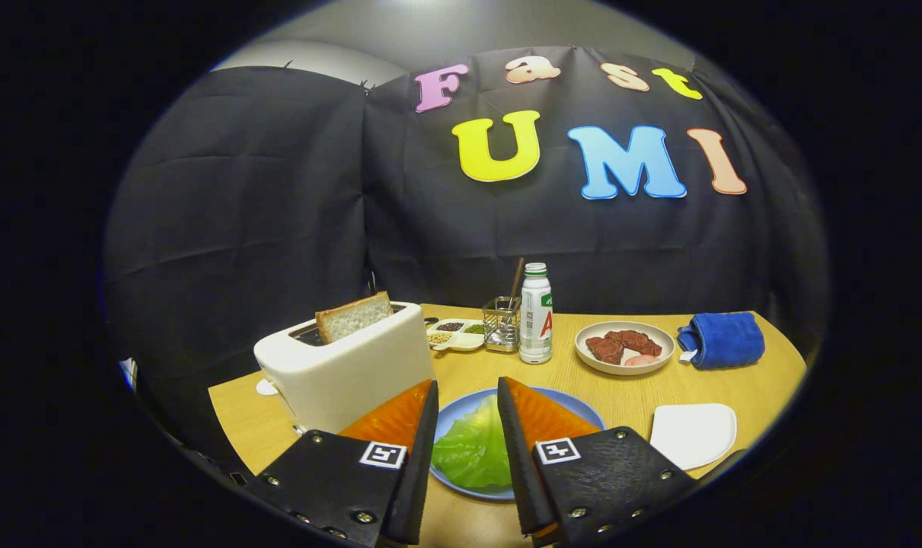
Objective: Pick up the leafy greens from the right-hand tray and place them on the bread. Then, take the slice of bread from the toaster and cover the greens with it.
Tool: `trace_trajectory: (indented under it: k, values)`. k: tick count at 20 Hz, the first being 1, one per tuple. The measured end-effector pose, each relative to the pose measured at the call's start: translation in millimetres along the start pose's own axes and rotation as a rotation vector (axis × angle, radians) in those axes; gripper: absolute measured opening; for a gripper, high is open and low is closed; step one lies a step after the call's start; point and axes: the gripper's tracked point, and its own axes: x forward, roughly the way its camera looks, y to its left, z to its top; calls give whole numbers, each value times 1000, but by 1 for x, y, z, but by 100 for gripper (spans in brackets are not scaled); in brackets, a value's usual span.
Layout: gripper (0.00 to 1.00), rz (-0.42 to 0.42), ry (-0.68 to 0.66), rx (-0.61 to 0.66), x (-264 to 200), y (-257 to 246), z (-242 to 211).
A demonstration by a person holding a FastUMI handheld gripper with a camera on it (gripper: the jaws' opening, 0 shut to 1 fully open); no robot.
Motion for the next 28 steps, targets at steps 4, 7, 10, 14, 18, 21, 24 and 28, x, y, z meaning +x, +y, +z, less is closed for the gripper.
trace_trajectory:
  k: [4,7,10,14,18,21,24,28]
  values:
    - [47,9,-29,10,3,29,8]
    - [48,-4,-42,26,9,49,17]
    - [47,1,-45,20,19,71,26]
    - [47,44,-18,-16,33,112,26]
    - [47,54,-35,-68,42,140,31]
    - [47,28,-33,-81,55,142,31]
    - [47,12,-10,-79,73,145,31]
    - [47,-50,6,-75,94,144,30]
